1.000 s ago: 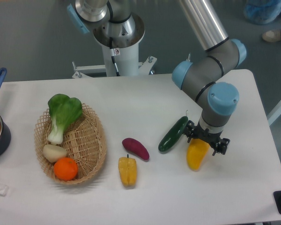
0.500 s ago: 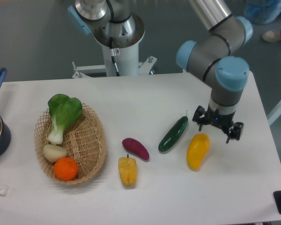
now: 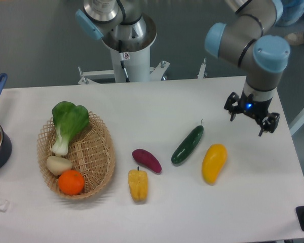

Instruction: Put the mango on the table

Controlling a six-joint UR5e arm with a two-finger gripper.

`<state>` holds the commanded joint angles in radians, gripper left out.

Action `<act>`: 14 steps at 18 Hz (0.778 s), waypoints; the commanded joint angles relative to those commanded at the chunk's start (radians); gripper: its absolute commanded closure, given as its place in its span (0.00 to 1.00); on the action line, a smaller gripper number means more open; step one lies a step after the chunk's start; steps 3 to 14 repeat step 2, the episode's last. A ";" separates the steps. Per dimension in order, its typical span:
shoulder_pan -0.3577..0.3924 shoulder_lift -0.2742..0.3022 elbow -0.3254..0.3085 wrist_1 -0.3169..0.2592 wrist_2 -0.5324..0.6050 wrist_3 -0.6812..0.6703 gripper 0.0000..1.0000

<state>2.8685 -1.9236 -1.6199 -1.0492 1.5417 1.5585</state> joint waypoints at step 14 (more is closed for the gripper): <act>0.008 0.000 -0.006 0.000 0.000 0.006 0.00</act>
